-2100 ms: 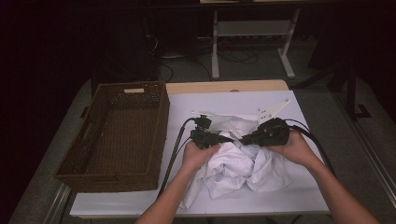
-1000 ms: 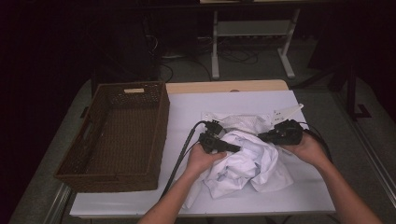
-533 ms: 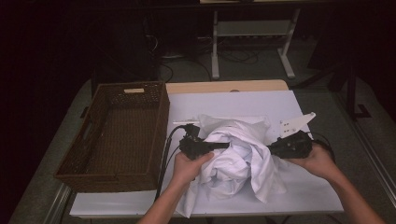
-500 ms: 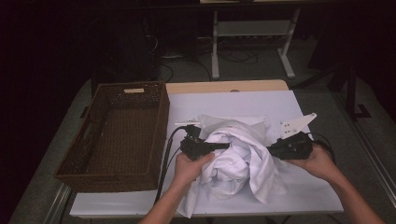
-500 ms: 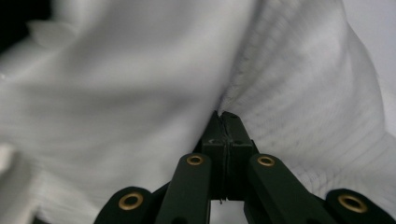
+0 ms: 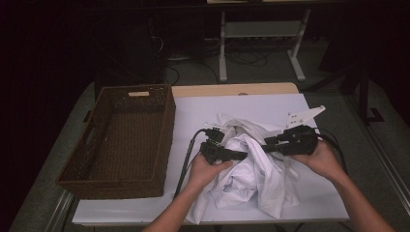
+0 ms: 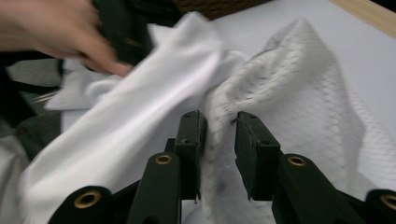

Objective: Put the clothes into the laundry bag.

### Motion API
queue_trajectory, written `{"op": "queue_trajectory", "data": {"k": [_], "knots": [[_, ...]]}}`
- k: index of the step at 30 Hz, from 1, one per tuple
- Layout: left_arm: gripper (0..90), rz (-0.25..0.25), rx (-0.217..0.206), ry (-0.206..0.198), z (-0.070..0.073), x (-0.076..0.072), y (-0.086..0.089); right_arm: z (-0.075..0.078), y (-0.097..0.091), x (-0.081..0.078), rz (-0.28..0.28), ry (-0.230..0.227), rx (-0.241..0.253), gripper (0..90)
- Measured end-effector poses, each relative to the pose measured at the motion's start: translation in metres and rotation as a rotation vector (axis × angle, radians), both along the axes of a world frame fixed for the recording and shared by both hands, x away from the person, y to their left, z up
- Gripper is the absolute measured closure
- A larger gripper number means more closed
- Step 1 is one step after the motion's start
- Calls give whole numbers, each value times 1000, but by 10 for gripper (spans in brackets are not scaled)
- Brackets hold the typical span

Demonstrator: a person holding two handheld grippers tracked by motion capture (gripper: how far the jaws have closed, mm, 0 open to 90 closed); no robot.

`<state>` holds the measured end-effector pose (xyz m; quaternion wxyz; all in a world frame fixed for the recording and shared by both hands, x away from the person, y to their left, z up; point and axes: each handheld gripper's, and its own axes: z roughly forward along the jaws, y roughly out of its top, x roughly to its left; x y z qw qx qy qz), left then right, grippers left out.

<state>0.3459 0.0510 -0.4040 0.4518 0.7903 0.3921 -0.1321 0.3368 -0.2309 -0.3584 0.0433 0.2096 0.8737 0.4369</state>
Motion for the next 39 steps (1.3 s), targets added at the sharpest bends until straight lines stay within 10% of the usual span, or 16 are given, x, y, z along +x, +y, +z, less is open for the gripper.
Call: {"op": "queue_trajectory", "data": {"k": [6, 13, 19, 22, 28, 31, 39], "knots": [[335, -47, -87, 9, 26, 2, 21, 8, 14, 17, -17, 1, -12, 729], [850, -23, -156, 18, 2, 13, -9, 14, 23, 14, 33, -17, -16, 874], [864, 200, -121, 13, -19, 33, -16, 18, 23, -5, 122, 6, 30, 883], [827, 194, -99, 6, -16, 34, -10, 14, 20, -9, 101, 1, 0, 883], [389, 74, -33, 17, 16, 16, 14, 5, 16, -2, 67, 8, -3, 880], [316, 46, -38, 18, 29, 5, 19, 5, 18, 0, 62, 0, -7, 880], [245, -15, 35, 126, -10, 10, -37, 2, 19, 8, 31, -7, -9, 880]]}}
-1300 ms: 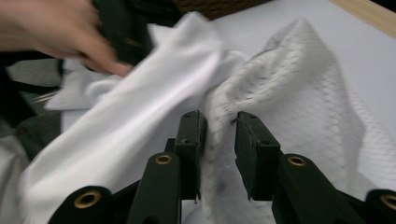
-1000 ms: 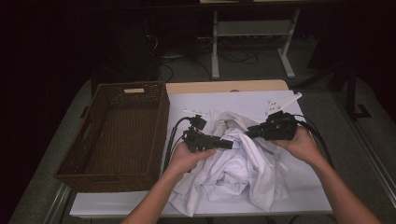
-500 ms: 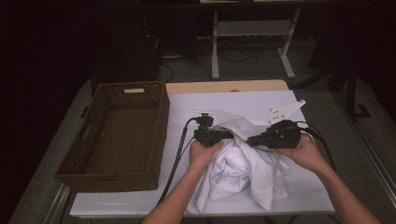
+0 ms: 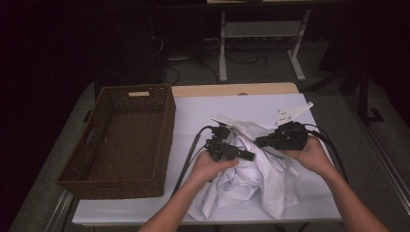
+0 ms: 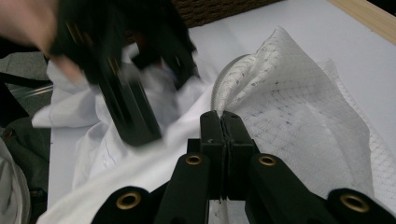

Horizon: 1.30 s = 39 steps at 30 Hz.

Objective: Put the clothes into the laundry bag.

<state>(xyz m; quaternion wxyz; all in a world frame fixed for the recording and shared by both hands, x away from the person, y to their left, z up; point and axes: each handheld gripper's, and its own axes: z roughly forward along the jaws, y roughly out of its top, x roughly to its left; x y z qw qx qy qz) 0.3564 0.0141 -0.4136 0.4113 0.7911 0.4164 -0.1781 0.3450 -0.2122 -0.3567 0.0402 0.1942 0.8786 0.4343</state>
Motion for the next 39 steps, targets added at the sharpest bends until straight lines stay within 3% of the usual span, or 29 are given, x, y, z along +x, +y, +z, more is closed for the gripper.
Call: {"op": "queue_trajectory", "data": {"k": [2, 3, 4, 6, 7, 9, 14, 19, 21, 23, 27, 29, 31, 33, 34, 36, 38, 39], "knots": [[338, 17, 20, -34, -6, 4, -5, -1, 1, 1, 4, -1, -7, 880], [451, 44, 27, -61, -8, 6, -5, -2, 2, 1, 8, 2, -12, 880], [586, 57, 8, -65, -10, 7, -4, -3, 3, 1, 14, 1, -16, 880], [759, 68, -68, -72, -10, 8, 2, -4, 5, 0, 25, -1, -20, 880], [819, 71, -77, -93, -8, 5, 4, -4, 5, -1, 36, -8, -18, 880], [847, 79, -91, -138, 0, -1, 12, -1, 5, -5, 58, -17, -2, 880], [855, 95, -196, -186, 27, -30, 39, 9, 1, -17, 98, -39, 41, 882], [855, 83, -278, -214, 43, -62, 52, 22, 3, -35, 167, -71, 63, 882], [855, 91, -273, -233, 43, -64, 49, 27, 6, -41, 192, -89, 45, 882], [855, 124, -281, -219, 38, -55, 45, 30, 8, -44, 205, -95, 26, 882], [853, 189, -273, -143, 10, -33, 37, 23, 14, -45, 234, -65, -27, 883], [853, 248, -208, -177, -3, -22, 34, 16, 18, -46, 253, -45, -43, 884], [850, 303, -204, -118, -18, -4, 37, 11, 21, -44, 252, -38, -47, 884], [838, 325, -197, -79, -26, 5, 41, 8, 21, -41, 221, -46, -57, 884], [820, 315, -189, -81, -25, 5, 43, 6, 21, -38, 190, -61, -80, 884], [746, 275, -152, -111, -17, 2, 48, 2, 18, -34, 170, -51, -75, 884], [590, 237, -109, -127, -7, -3, 55, 0, 15, -31, 153, -49, -75, 883], [516, 216, -89, -112, -2, -4, 59, 0, 14, -29, 143, -43, -67, 883]]}}
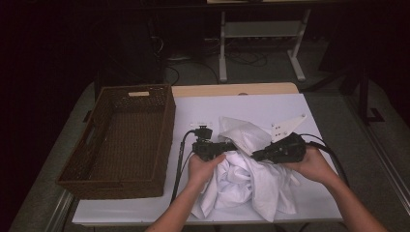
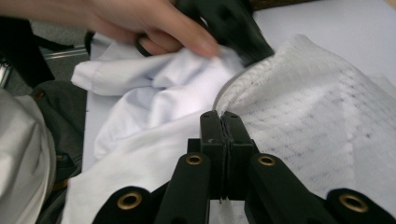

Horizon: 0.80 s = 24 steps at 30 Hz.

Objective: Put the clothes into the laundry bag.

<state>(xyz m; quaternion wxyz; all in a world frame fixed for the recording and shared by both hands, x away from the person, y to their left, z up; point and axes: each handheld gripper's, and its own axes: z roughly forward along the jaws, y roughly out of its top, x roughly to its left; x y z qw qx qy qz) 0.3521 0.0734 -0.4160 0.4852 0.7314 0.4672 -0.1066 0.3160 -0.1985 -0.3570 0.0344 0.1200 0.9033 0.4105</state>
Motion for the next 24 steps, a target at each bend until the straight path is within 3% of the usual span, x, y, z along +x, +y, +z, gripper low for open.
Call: {"op": "queue_trajectory", "data": {"k": [3, 8, 9, 11, 14, 17, 20, 22, 24], "knots": [[365, -60, 77, 42, 13, -10, 12, 3, -3, 4, -28, 1, 26, 883], [285, -156, 23, 64, 27, -29, 18, 3, -5, 10, -52, 0, 29, 882], [275, -188, 24, 78, 26, -30, 10, 3, -5, 11, -55, 1, 32, 882], [239, -222, 75, 82, 18, -30, -8, 1, -2, 13, -58, 0, 33, 882], [203, -211, 125, 78, 2, -25, -32, -3, 2, 13, -54, 12, 24, 882], [333, -165, 153, 27, -10, -22, -45, -6, 6, 12, -38, 15, 13, 882], [634, -131, 72, 6, -11, -21, -42, -8, 9, 11, -19, 13, 7, 882], [736, -122, 16, -5, -7, -23, -34, -7, 8, 9, -15, 11, 14, 882], [766, -117, -38, -12, 1, -27, -25, -3, 5, 6, -11, 0, 25, 882]]}}
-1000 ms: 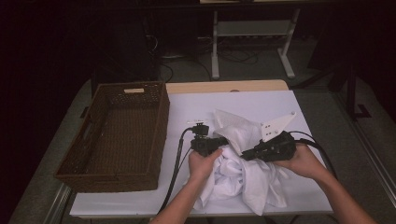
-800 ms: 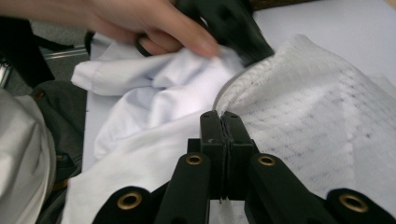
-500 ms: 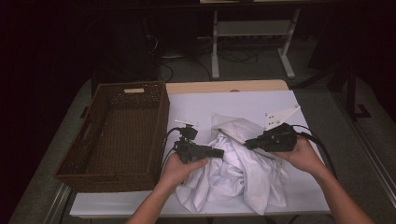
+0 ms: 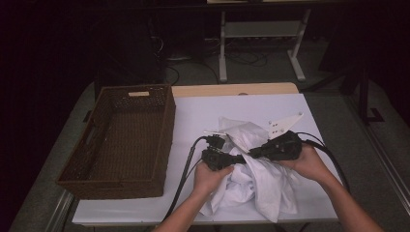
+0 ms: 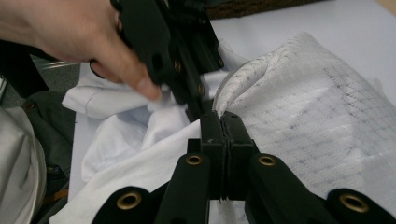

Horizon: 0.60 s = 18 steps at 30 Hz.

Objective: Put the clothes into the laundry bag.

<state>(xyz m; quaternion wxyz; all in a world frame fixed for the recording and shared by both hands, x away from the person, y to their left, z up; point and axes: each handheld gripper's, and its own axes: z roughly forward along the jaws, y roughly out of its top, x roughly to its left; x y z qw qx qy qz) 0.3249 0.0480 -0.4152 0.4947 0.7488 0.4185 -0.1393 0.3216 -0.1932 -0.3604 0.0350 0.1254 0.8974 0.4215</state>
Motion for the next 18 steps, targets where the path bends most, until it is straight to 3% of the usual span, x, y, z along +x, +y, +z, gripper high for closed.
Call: {"op": "queue_trajectory", "data": {"k": [3, 6, 8, 9, 12, 14, 16, 18], "knots": [[777, 0, -85, -26, 19, -16, 15, 6, -4, -5, 3, -17, 19, 883], [780, 14, -122, -28, 25, -21, 20, 13, -8, -11, 21, -12, 75, 883], [785, 70, -140, -9, 20, -13, 19, 16, -5, -12, 32, -21, 69, 884], [787, 119, -168, 27, 13, -5, 17, 16, -3, -13, 42, -15, 64, 885], [790, 241, -149, 56, -7, 17, 11, 12, 3, -12, 59, 1, 32, 886], [786, 243, -112, 65, -18, 24, 4, 8, 3, -11, 48, -2, 12, 886], [757, 220, -91, 46, -17, 24, 4, 6, 1, -8, 35, -4, 1, 886], [635, 172, -52, 31, -10, 21, 9, 4, -4, -3, 5, -5, -7, 885]]}}
